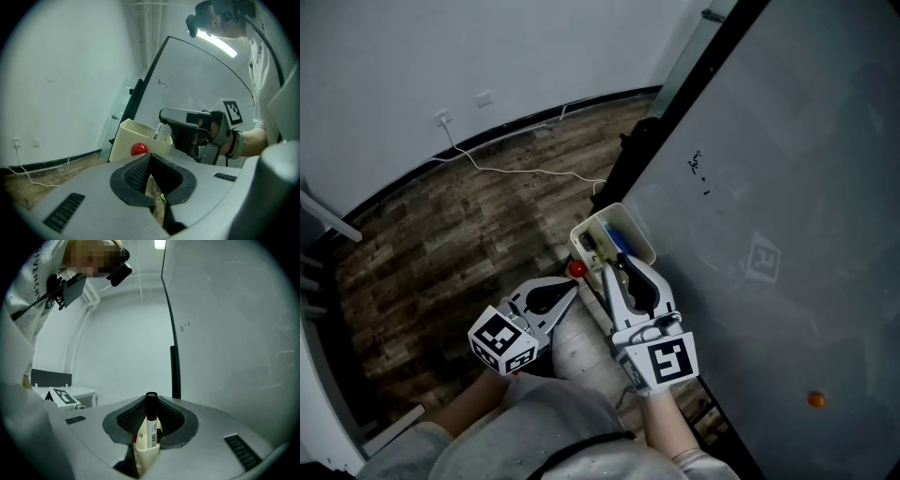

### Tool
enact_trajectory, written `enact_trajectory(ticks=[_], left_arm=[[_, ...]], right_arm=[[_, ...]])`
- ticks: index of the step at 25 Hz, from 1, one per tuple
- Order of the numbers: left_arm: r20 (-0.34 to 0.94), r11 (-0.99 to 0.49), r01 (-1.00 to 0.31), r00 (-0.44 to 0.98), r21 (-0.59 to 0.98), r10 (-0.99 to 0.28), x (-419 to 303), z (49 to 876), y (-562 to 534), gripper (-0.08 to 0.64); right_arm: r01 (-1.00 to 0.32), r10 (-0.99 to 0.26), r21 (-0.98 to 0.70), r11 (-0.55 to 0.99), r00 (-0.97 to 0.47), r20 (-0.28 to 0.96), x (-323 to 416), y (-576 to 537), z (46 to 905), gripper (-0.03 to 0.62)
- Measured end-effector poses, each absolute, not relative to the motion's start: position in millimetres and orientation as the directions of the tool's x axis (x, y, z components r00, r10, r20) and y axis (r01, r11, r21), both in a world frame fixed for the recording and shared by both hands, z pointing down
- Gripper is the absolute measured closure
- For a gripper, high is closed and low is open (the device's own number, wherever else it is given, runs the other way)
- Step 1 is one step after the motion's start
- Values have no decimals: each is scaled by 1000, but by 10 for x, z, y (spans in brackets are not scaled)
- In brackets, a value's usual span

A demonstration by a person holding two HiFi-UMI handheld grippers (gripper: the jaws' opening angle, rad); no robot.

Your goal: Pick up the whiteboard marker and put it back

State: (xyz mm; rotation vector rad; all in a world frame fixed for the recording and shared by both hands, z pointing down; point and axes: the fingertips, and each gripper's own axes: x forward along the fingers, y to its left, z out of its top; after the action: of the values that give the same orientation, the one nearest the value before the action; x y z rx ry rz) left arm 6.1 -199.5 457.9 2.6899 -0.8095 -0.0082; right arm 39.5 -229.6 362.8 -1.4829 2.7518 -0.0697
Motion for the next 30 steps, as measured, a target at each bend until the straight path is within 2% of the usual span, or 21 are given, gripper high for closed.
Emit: enact_trajectory(ticks=[14,30], left_arm=[[97,-770,-550,829,324,-551,-29,4643,-1980,545],[99,-768,-550,828,329,-551,-11,4661,-1933,545]], right_arm=[[-846,-844,-6,533,-532,67,380,-2294,3812,511],[-856,-860,85,510,-511,11,360,-2164,3758,511]])
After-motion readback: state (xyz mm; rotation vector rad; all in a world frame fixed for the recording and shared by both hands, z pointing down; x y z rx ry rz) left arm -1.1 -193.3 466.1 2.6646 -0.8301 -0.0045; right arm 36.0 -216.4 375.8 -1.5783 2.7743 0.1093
